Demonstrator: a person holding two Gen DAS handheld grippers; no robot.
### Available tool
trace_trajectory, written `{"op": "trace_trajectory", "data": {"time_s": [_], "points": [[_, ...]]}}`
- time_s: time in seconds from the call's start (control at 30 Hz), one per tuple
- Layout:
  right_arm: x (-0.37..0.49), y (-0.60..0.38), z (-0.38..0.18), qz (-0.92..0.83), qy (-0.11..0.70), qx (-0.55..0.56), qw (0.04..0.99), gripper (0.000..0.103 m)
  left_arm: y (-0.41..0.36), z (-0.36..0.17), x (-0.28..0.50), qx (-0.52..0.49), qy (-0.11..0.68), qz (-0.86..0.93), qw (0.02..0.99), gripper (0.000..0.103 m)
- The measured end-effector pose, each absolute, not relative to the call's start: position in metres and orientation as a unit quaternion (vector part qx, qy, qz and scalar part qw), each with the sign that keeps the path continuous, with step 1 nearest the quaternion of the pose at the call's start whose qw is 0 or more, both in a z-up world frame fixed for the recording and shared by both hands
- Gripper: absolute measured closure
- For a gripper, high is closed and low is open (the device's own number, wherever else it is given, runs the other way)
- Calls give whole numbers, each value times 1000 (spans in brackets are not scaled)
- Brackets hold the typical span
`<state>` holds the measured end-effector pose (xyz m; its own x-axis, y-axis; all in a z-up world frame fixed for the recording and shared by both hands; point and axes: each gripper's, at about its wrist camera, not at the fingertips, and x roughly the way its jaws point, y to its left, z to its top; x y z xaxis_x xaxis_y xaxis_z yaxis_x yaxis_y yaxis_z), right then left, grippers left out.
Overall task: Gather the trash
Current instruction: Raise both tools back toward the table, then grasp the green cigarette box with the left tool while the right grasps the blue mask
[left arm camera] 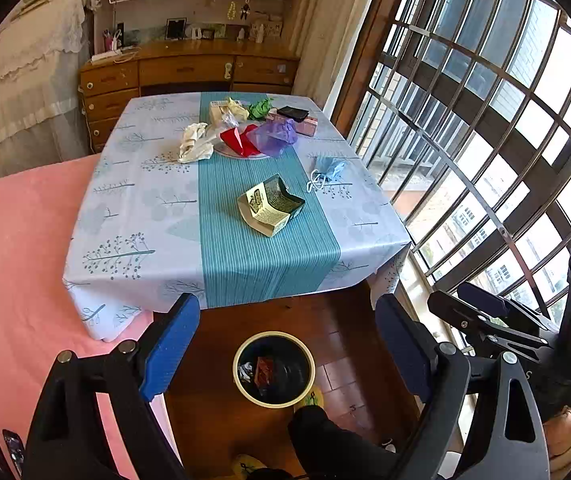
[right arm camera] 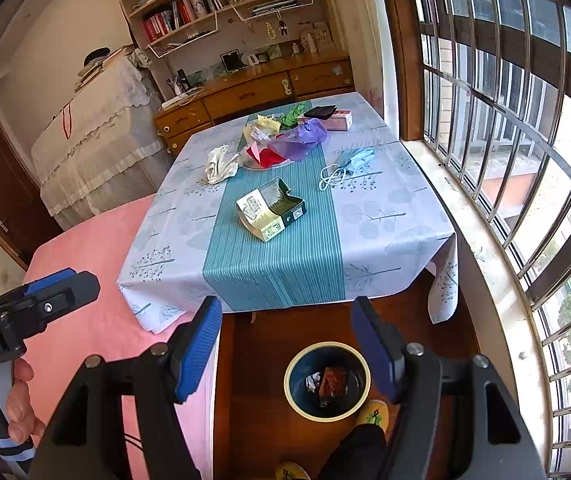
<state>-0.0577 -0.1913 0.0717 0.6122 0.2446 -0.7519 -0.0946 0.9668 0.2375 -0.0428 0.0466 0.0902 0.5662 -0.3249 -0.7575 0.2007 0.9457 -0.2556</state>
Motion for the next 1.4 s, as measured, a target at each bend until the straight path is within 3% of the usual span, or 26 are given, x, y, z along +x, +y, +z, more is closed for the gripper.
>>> {"op": "trace_trajectory", "data": {"time_s": [0.43, 0.77, 0.9, 1.1, 1.27, 1.4], "points": [[76, -220, 34, 127, 469, 86, 870, 35, 19, 42, 105, -78, 491, -119, 859, 15], [205, -253, -7, 157, 516, 73, 839, 35, -2, -34, 245, -57, 577, -83, 811, 20], [247, -264, -26, 162, 537, 73, 825, 35, -13, -68, 275, -32, 614, -82, 784, 31], [294, -270, -47, 170, 560, 70, 808, 35, -18, -99, 289, -66, 658, -85, 745, 33], [327, -275, -67, 148, 582, 99, 794, 35, -23, -109, 295, -89, 672, -92, 730, 42], [345, -273, -83, 124, 606, 109, 778, 35, -30, -111, 294, -103, 681, -106, 717, 55]]}}
